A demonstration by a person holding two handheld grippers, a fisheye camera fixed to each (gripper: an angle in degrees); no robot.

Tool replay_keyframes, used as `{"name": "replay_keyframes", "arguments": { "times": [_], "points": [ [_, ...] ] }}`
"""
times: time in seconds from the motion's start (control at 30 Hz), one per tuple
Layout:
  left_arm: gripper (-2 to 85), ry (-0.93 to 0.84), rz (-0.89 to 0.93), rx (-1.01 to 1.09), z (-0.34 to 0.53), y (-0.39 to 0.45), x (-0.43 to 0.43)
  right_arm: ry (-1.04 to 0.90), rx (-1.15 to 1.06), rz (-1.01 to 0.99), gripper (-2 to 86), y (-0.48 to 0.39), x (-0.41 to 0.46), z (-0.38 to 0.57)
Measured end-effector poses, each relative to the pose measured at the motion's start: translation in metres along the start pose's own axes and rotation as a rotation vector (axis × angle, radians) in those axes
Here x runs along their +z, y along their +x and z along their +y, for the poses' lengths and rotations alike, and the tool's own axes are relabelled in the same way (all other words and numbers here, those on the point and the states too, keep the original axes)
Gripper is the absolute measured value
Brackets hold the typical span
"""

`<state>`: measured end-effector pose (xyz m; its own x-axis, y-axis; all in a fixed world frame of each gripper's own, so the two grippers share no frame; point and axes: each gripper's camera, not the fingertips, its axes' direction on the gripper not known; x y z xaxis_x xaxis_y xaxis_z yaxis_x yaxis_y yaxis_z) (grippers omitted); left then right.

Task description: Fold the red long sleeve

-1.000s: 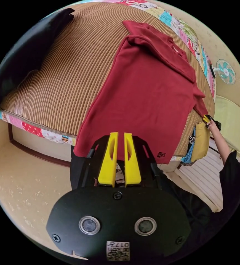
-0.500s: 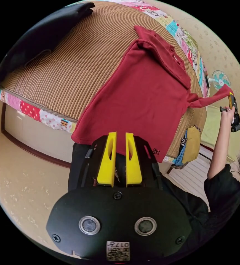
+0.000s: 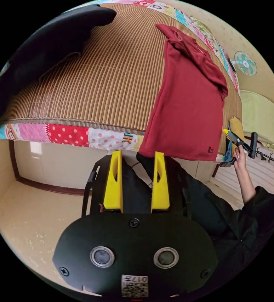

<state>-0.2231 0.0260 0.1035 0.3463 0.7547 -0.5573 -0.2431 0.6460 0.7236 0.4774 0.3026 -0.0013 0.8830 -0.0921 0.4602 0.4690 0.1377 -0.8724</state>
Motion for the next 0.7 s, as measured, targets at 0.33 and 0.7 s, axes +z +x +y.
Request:
{"name": "replay_keyframes", "arguments": {
  "times": [0.33, 0.7],
  "points": [
    [5.8, -0.177, 0.277, 0.131, -0.051, -0.066, 0.050, -0.103, 0.328, -0.396, 5.4, 0.108, 0.037, 0.109],
    [4.3, 0.066, 1.122, 0.309, 0.022, -0.091, -0.074, 0.581, 0.203, -1.071, 3.0, 0.113, -0.105, 0.230]
  ]
}}
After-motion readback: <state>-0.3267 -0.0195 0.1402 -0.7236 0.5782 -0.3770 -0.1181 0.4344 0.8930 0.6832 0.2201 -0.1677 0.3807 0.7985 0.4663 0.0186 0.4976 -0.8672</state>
